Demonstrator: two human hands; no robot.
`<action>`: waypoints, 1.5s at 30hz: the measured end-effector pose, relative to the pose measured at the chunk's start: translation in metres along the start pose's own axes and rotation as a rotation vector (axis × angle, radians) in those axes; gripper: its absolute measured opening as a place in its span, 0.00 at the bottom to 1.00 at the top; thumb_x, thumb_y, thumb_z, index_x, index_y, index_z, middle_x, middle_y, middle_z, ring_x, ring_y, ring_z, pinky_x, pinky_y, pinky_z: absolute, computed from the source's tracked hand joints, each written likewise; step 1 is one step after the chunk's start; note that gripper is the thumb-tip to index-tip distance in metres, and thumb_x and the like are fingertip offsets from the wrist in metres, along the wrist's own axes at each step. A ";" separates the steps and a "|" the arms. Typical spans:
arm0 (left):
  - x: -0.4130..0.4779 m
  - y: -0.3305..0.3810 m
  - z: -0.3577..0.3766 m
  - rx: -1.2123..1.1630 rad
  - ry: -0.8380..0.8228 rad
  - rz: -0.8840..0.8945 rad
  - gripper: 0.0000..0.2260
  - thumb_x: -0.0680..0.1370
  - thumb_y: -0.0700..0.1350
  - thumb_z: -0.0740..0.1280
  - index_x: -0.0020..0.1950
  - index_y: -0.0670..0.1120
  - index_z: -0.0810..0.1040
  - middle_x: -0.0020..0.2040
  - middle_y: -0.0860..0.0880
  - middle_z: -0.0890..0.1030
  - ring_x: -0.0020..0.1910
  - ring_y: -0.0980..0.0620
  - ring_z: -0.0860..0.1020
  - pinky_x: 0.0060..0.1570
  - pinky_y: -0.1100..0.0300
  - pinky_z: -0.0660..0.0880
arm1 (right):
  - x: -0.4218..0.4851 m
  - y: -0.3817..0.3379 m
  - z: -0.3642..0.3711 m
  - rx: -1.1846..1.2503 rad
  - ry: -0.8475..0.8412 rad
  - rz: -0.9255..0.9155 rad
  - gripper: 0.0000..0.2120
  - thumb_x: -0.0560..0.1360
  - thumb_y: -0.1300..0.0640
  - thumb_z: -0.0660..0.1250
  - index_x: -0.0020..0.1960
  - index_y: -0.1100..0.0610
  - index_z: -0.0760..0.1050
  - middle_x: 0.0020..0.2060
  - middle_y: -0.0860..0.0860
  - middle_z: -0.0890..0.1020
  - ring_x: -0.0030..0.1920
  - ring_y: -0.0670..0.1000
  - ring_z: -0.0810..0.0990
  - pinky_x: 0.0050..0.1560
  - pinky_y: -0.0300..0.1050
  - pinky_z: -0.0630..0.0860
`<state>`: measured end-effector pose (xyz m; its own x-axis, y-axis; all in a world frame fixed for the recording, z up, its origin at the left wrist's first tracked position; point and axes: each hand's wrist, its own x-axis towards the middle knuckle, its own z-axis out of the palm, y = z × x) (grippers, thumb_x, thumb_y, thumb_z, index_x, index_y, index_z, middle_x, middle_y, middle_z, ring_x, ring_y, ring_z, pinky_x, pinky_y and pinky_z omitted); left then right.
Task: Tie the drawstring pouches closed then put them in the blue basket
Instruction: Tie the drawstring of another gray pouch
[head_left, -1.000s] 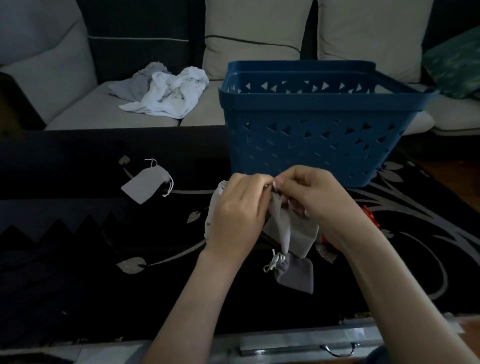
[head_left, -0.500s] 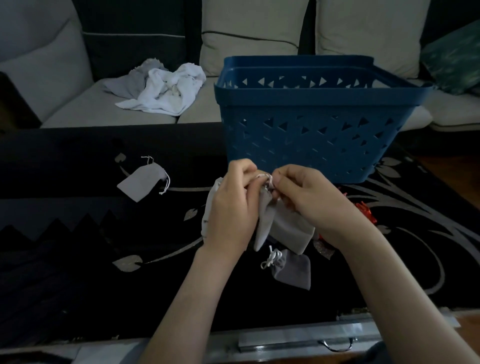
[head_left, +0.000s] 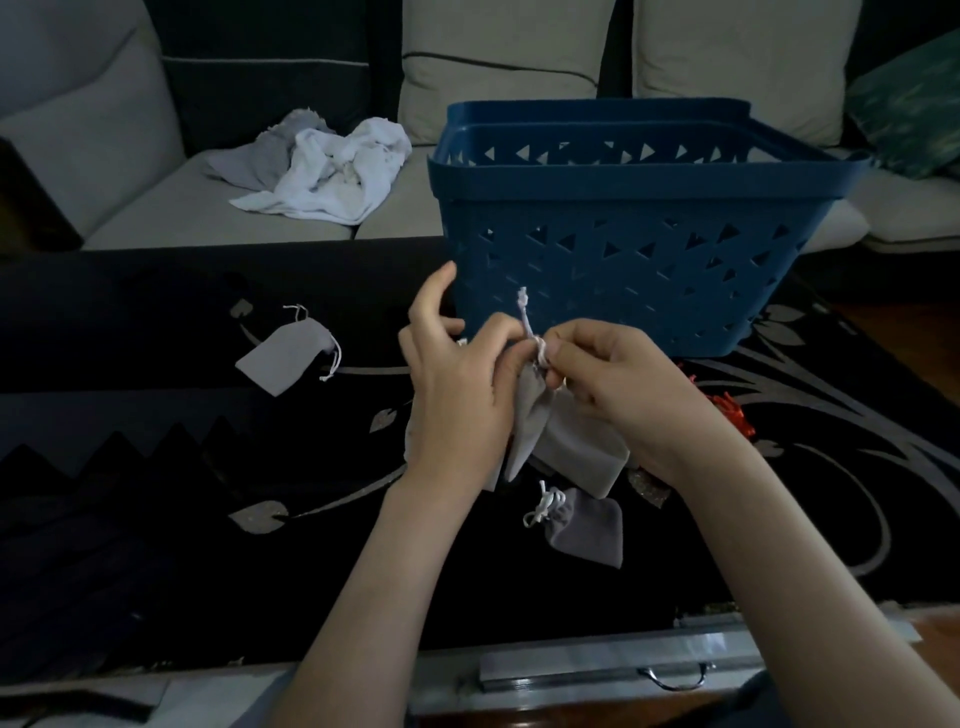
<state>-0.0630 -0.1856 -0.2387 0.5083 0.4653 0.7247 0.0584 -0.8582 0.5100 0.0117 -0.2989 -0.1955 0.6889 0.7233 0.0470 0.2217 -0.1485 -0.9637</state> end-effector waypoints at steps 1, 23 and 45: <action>0.000 -0.001 -0.001 0.028 -0.003 0.031 0.05 0.77 0.46 0.66 0.42 0.47 0.78 0.70 0.41 0.63 0.53 0.51 0.63 0.55 0.70 0.58 | 0.001 0.000 0.000 0.007 0.014 0.008 0.09 0.79 0.60 0.61 0.42 0.58 0.77 0.30 0.47 0.76 0.24 0.38 0.70 0.27 0.28 0.66; 0.012 -0.083 -0.056 -0.122 -0.445 -0.538 0.22 0.77 0.64 0.53 0.46 0.51 0.78 0.46 0.51 0.80 0.51 0.51 0.76 0.53 0.57 0.70 | 0.046 -0.011 0.056 -0.540 -0.030 -0.148 0.06 0.71 0.52 0.71 0.42 0.54 0.76 0.34 0.46 0.78 0.37 0.45 0.76 0.36 0.34 0.69; 0.029 -0.111 -0.072 0.260 -0.051 -0.305 0.04 0.79 0.42 0.64 0.46 0.44 0.77 0.43 0.49 0.76 0.44 0.50 0.75 0.46 0.55 0.72 | 0.081 -0.003 0.109 -0.281 -0.139 -0.052 0.16 0.78 0.41 0.59 0.44 0.52 0.76 0.38 0.48 0.80 0.40 0.46 0.77 0.41 0.40 0.71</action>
<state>-0.1161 -0.0613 -0.2407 0.4759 0.7014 0.5306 0.4254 -0.7116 0.5591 -0.0086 -0.1668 -0.2178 0.5750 0.8172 0.0395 0.4494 -0.2751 -0.8499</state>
